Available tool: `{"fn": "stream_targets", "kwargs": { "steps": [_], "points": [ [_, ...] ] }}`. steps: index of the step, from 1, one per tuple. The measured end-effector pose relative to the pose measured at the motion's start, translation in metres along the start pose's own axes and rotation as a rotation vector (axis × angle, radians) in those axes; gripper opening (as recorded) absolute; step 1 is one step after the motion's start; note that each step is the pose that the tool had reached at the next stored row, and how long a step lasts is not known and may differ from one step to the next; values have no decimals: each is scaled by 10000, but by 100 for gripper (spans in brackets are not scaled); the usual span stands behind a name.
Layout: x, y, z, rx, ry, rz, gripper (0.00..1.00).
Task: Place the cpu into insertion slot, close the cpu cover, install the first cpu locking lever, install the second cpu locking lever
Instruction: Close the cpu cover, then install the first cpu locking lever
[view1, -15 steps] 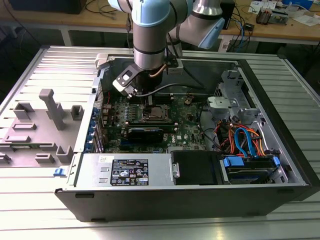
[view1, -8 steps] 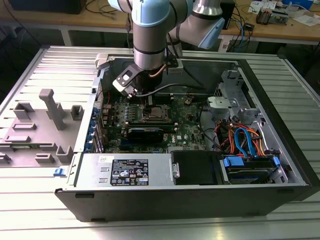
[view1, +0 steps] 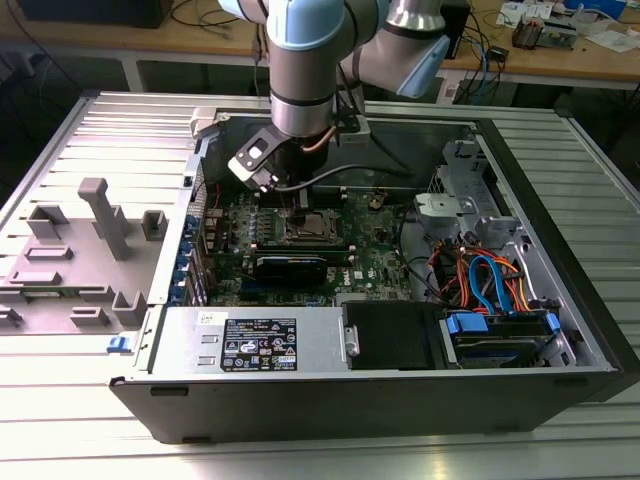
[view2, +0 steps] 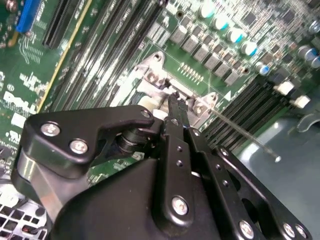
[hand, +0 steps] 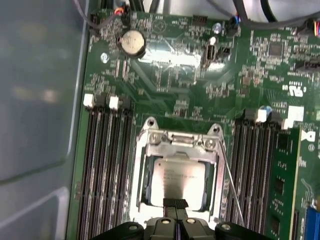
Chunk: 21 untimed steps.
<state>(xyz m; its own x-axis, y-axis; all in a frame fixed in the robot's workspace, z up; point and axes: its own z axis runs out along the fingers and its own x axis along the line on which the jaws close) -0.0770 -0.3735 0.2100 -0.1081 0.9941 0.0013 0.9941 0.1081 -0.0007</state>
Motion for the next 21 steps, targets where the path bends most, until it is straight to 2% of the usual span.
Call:
{"fn": "stream_targets", "kwargs": {
  "steps": [3,6,15,21],
  "points": [
    [-11,99,0,1,-1,0,11],
    [-17,151,0,0,-1,-1,11],
    [-16,156,-3,-2,3,-1,11],
    [-17,155,-37,-1,6,0,11]
  ]
}}
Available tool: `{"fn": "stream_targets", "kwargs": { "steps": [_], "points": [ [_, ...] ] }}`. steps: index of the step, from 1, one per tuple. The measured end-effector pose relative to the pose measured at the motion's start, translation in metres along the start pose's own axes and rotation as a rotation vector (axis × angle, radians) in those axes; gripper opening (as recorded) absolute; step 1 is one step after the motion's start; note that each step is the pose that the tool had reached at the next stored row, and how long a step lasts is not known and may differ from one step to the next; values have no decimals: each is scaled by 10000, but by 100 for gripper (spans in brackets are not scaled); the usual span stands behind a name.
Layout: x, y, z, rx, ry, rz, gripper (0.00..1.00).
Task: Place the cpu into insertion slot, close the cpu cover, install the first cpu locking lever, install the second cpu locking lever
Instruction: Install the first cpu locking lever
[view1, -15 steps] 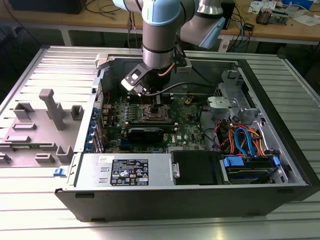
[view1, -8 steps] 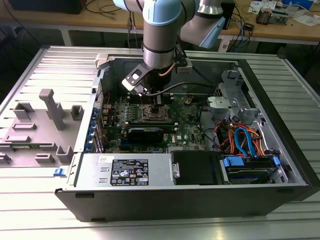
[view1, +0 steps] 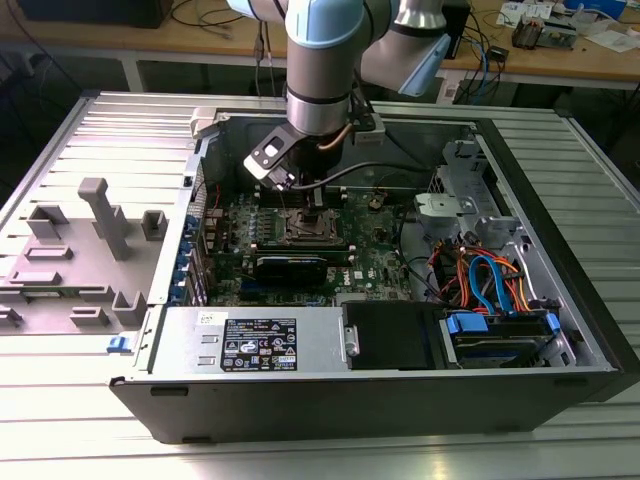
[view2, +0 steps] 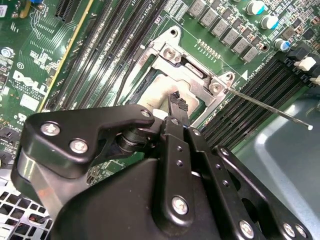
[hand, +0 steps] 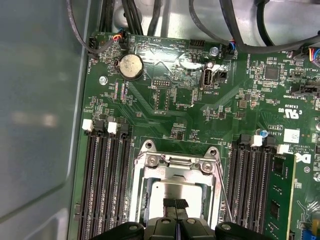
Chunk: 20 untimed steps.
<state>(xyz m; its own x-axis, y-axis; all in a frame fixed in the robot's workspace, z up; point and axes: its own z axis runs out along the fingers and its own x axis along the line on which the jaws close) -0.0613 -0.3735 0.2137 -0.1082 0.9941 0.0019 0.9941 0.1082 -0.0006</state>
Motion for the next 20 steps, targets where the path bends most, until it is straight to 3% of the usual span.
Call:
{"fn": "stream_targets", "kwargs": {
  "steps": [15,20],
  "points": [
    [-1,0,-82,1,2,0,11],
    [-6,-1,-100,-4,39,1,11]
  ]
}}
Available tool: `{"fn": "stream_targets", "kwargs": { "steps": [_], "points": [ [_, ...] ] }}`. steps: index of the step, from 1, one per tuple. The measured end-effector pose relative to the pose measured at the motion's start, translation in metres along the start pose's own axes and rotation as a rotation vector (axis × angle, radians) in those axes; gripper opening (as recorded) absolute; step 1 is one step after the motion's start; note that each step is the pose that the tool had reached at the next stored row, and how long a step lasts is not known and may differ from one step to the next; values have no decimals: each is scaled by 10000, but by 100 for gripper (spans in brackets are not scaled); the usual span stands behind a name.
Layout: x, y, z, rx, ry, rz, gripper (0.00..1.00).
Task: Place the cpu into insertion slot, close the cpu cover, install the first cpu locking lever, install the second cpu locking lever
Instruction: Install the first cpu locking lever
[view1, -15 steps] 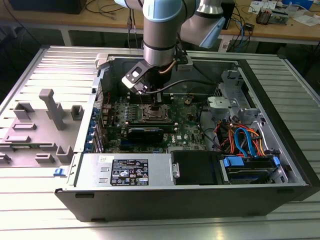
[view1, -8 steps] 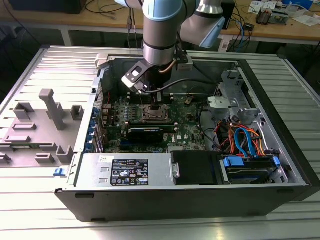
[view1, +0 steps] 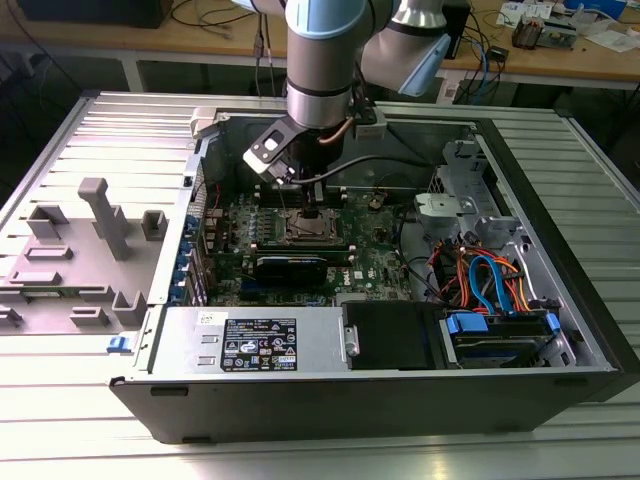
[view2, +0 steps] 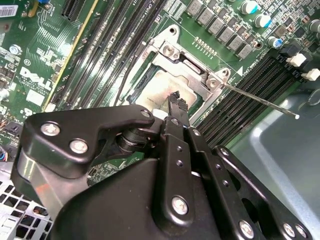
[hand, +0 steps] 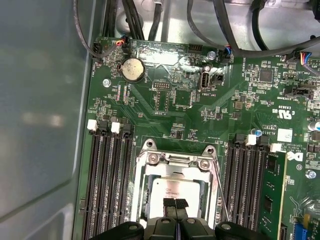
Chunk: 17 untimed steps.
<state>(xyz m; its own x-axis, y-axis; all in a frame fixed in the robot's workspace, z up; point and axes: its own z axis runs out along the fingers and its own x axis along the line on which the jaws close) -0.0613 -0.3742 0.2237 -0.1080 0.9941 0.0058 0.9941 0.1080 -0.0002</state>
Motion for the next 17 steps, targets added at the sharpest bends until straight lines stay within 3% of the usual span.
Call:
{"fn": "stream_targets", "kwargs": {
  "steps": [17],
  "points": [
    [0,0,-73,0,2,18,11]
  ]
}}
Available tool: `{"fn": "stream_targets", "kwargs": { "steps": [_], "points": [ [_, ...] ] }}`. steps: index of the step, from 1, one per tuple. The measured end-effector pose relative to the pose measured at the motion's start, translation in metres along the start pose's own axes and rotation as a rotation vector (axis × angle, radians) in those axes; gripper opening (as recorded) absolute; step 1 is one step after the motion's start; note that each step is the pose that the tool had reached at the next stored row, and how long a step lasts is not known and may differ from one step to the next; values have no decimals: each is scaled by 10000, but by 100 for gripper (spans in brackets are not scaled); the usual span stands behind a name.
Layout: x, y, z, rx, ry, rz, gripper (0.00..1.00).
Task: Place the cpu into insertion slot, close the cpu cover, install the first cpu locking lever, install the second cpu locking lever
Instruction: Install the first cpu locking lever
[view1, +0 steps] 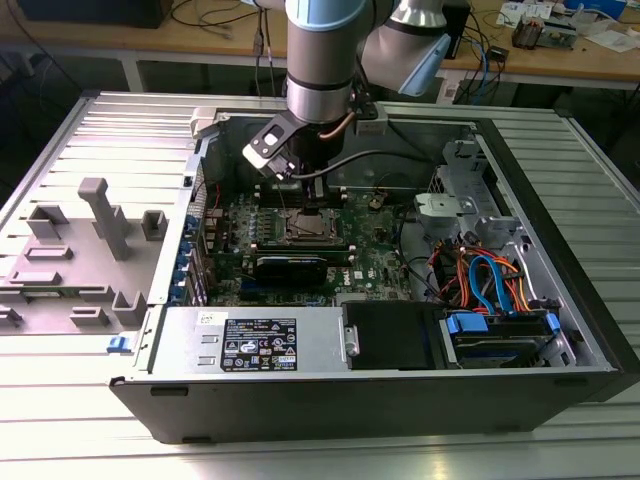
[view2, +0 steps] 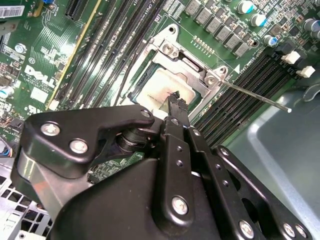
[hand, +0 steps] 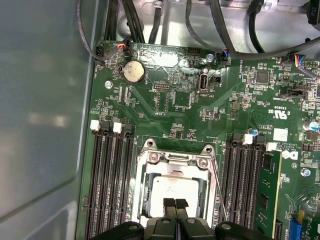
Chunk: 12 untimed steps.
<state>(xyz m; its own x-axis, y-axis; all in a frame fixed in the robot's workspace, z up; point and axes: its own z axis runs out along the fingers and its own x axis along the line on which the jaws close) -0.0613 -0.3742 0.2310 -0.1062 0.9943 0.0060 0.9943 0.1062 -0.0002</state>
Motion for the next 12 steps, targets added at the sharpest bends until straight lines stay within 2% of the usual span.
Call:
{"fn": "stream_targets", "kwargs": {
  "steps": [8,12],
  "points": [
    [0,0,-36,-1,2,0,11],
    [1,0,-76,-1,2,0,11]
  ]
}}
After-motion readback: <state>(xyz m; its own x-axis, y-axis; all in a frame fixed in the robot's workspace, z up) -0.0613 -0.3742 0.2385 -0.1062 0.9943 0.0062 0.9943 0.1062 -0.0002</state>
